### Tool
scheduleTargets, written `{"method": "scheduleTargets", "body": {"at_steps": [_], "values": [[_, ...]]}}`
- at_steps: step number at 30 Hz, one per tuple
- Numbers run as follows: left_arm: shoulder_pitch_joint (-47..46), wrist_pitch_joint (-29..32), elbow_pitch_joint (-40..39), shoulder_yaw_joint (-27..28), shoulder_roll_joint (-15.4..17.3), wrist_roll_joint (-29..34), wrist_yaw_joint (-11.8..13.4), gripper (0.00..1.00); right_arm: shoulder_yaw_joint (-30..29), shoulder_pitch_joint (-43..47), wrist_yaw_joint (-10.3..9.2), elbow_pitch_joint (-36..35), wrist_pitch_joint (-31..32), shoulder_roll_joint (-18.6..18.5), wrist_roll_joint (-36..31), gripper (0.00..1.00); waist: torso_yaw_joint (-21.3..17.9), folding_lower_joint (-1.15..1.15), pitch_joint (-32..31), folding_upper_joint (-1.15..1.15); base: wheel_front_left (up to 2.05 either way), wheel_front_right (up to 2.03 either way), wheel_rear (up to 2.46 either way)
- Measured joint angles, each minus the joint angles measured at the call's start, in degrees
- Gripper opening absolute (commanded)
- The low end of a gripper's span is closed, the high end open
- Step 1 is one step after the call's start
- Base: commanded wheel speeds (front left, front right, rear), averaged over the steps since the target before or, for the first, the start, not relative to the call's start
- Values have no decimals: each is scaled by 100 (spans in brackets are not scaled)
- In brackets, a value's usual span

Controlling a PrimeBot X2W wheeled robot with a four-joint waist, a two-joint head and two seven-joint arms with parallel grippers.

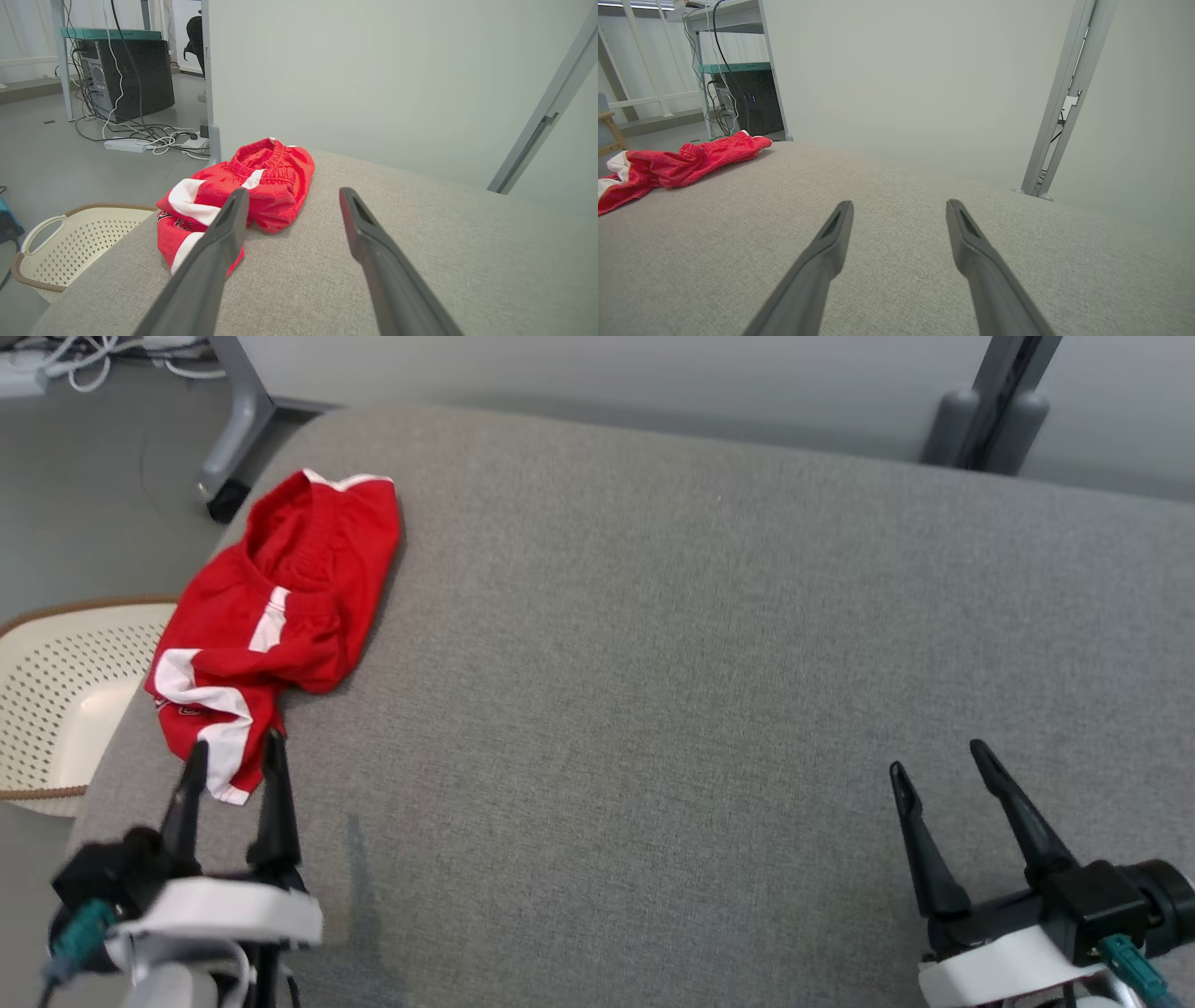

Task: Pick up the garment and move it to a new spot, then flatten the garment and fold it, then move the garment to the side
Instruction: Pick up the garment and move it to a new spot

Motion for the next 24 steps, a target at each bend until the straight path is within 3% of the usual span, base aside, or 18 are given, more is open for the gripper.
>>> {"method": "scheduleTargets", "body": {"at_steps": [9, 17, 18, 19, 24], "values": [[-2760, 738, 2254, -43, 921, -238, -360, 100, 103, -565, 0, -160, 0, -394, -110, 100, -175, 0, 1316, 0, 0, 0, 0], [-3921, 1413, 4340, -4, 1328, -353, -316, 100, 425, -787, 1, -268, 0, -397, -86, 100, -667, 0, 1873, 0, 0, 0, 0], [-3963, 1433, 4503, 13, 1339, -385, -318, 64, 403, -790, 0, -297, -1, -375, -67, 100, -734, 0, 1896, 0, 0, 0, 0], [-4014, 1417, 4635, 41, 1374, -424, -319, 0, 386, -791, 0, -305, 0, -352, -65, 100, -798, 0, 1908, 0, 0, 0, 0], [-4106, 862, 4775, -31, 1437, -423, -401, 0, 287, -769, 0, -298, 0, -210, 0, 100, -969, 0, 1767, 0, 0, 0, 0]]}}
